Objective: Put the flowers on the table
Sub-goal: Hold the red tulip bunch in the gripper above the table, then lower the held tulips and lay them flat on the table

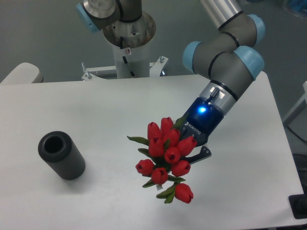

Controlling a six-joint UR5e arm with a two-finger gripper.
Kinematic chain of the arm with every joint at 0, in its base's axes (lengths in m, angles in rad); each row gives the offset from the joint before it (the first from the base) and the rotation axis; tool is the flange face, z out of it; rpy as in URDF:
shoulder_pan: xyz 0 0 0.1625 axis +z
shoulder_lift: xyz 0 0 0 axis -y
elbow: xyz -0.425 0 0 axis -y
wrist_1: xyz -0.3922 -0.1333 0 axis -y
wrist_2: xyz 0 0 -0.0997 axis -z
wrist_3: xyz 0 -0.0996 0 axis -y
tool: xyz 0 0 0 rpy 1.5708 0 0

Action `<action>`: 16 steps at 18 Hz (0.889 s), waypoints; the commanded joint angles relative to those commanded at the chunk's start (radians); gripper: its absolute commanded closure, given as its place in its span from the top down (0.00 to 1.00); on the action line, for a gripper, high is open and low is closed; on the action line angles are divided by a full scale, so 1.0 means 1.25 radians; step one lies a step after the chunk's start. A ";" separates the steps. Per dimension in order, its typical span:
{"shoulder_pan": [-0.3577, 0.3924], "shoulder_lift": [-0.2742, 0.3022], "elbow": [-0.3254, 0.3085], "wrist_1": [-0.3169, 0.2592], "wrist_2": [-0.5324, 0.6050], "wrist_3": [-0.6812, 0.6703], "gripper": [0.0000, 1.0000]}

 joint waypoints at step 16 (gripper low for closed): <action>-0.005 0.055 -0.026 -0.001 0.179 0.010 0.29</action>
